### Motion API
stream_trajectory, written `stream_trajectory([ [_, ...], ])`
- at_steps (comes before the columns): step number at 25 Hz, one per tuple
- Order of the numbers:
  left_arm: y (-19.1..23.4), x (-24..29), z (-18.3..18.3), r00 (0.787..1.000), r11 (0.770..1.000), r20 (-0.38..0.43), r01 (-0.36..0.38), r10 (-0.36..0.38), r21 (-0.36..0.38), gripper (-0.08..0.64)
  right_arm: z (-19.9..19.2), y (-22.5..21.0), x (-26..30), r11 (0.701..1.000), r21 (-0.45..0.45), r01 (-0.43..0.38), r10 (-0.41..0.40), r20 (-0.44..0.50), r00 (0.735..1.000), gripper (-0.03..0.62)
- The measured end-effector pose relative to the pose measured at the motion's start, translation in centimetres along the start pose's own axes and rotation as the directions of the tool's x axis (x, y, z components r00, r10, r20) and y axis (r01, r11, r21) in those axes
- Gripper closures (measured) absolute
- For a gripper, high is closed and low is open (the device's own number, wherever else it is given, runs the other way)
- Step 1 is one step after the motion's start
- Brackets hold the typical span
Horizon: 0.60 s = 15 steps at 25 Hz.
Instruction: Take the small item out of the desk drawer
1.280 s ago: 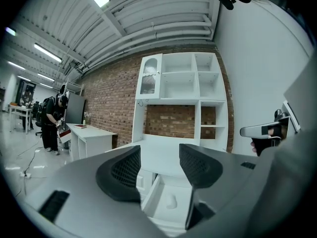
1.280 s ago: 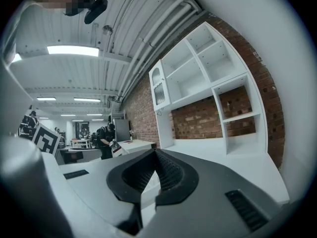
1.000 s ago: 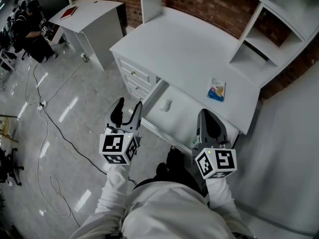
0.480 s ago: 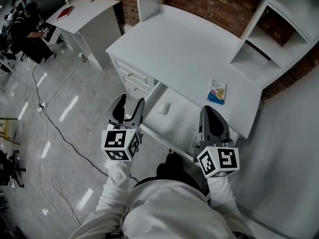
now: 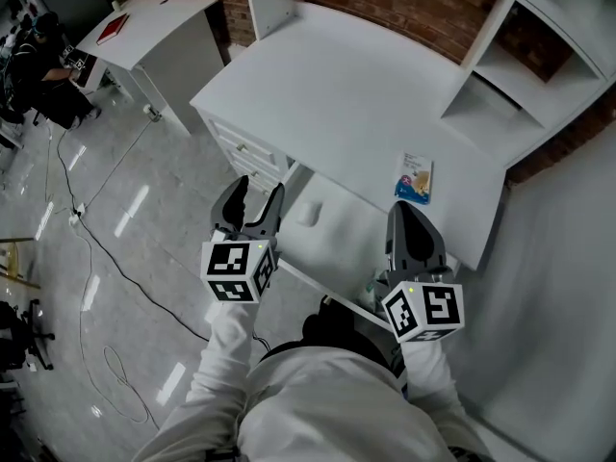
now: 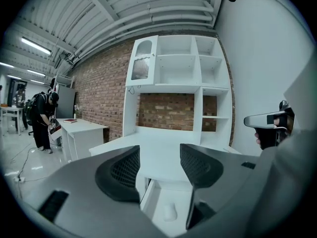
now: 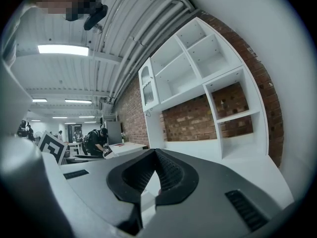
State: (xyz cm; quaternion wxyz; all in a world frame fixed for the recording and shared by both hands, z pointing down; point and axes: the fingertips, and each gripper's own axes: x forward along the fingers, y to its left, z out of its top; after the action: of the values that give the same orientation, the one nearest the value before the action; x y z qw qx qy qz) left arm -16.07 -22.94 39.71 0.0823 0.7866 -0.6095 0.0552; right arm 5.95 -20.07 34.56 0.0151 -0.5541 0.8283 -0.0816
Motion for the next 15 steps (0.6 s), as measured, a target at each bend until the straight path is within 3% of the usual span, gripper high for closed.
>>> stream_trajectory([
  [9, -2.3, 4.9, -3.0, 0.994, 0.998, -0.093, 0.059, -0.059, -0.006, 0.310, -0.9, -2.4, 0.5, 0.999, 0.019, 0.033, -0.033, -0.018, 0.999, 0.565],
  [15, -3.1, 7.6, -7.1, 0.975, 0.997, -0.211, 0.078, -0.074, 0.015, 0.310, -1.5, -3.2, 1.2, 0.999, 0.030, 0.039, -0.038, -0.028, 0.999, 0.565],
])
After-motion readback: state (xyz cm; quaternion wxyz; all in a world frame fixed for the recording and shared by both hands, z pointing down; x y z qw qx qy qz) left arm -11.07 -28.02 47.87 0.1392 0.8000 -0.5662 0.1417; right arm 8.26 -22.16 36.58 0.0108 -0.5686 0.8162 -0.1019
